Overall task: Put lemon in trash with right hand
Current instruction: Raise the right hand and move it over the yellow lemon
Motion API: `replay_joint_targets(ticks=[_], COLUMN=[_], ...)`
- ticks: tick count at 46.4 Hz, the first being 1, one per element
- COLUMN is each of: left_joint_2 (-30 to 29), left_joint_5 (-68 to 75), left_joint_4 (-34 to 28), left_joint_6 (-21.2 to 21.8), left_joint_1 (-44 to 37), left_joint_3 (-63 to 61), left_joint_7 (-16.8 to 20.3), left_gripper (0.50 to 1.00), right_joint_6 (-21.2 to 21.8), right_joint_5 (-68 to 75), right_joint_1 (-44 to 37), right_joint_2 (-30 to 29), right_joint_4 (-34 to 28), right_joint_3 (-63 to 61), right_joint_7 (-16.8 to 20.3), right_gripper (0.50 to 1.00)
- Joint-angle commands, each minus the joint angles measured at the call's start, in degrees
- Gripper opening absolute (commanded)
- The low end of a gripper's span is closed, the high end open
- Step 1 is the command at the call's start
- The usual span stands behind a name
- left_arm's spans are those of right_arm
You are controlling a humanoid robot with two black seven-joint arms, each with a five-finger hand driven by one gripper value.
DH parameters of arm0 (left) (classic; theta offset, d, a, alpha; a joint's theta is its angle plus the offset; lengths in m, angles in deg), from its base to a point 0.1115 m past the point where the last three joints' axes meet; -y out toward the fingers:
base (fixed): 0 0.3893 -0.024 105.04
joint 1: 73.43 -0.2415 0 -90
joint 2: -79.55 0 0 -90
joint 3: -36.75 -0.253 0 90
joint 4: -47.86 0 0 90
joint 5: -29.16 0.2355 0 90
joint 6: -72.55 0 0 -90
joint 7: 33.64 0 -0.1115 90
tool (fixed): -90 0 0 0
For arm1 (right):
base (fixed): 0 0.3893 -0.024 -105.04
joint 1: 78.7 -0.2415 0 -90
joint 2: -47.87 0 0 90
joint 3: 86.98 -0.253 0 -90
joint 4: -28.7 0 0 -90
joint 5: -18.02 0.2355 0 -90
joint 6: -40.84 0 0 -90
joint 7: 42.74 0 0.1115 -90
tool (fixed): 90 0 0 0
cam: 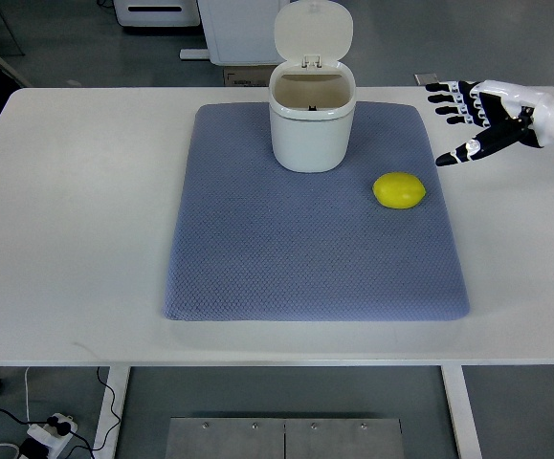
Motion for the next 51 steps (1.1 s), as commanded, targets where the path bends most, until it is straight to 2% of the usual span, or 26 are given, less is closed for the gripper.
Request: replay_joint_targets(ticks=[1, 8, 18, 26, 35, 44, 51], left_joint_2=[0.0, 0.0, 0.0, 0.0, 0.0, 0.0, 0.0], left_joint_5=[0.0, 0.0, 0.0, 0.0, 0.0, 0.0, 0.0], left_joint_4=[0.0, 0.0, 0.0, 0.0, 0.0, 0.0, 0.0], left_joint_6=[0.0, 0.0, 0.0, 0.0, 0.0, 0.0, 0.0], left_joint_1=[0.0, 0.0, 0.0, 0.1, 0.0, 0.0, 0.0], left_joint_3=[0.0, 0.0, 0.0, 0.0, 0.0, 0.0, 0.0], left_joint_7=[0.0, 0.0, 0.0, 0.0, 0.0, 0.0, 0.0], left_gripper=[1.0, 1.0, 1.0, 1.0, 1.0, 1.0, 1.0], right_joint_6=[-1.8, -2.8, -2.8, -1.8, -2.9, -3.2, -6.6], right_joint_5=[0.1, 1.7, 12.4, 13.1, 13.0, 7.0, -0.8], right_joint_1=[-2.0, -3.3, -5.0, -5.1, -5.1, -6.2, -7.5], right_joint_2=[-0.4, -1.1, -0.9, -0.8, -1.7, -2.4, -4.6], right_joint_4=[0.3, 2.5, 4.1, 5.2, 4.7, 3.6, 3.5], right_joint_3=[2.7, 3.1, 3.4, 3.4, 3.5, 4.7, 7.7], right_joint_7=[0.1, 0.3, 0.4, -0.5, -0.3, -0.2, -0.6], right_gripper=[1.0, 1.0, 1.0, 1.0, 1.0, 1.0, 1.0])
